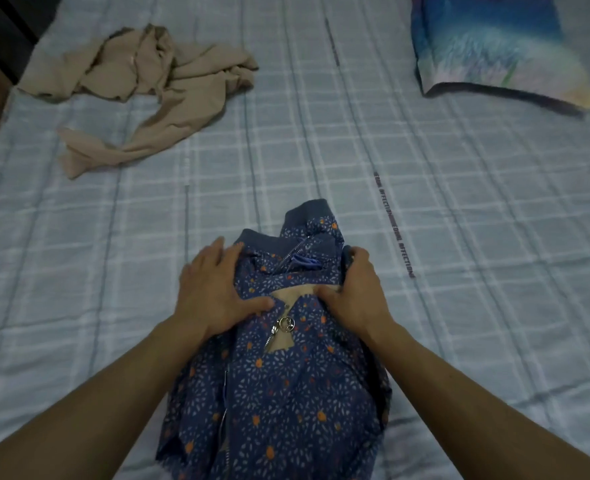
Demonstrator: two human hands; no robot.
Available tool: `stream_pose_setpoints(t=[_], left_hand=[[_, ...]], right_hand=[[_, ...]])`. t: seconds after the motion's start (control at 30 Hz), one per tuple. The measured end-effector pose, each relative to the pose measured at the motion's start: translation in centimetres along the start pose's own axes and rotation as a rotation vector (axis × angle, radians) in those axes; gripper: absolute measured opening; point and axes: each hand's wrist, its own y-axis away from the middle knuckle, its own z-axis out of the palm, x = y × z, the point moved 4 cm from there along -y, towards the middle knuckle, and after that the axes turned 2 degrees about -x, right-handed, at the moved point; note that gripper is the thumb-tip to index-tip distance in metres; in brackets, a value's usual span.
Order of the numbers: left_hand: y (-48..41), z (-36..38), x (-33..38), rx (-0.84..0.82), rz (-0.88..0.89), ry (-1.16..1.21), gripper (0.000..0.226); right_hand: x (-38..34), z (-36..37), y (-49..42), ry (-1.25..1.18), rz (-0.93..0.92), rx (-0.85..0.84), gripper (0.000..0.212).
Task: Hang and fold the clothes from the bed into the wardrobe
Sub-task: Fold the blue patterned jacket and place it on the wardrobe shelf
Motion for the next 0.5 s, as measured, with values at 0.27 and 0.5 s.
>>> stream_pose_setpoints(t=[0.27, 0.5], left_hand=[[-2.8, 0.2, 2.3, -0.092, -0.09, -0.075, 0.113], [-2.4, 0.7, 3.5, 0.009, -0.062, -0.026, 0.053]], right_hand=[[-1.4, -0.6, -3.3, 0.131, 0.001, -0.229, 0.079], [-1.3, -0.3, -3.3, 0.105, -0.159, -0.13, 0.019]])
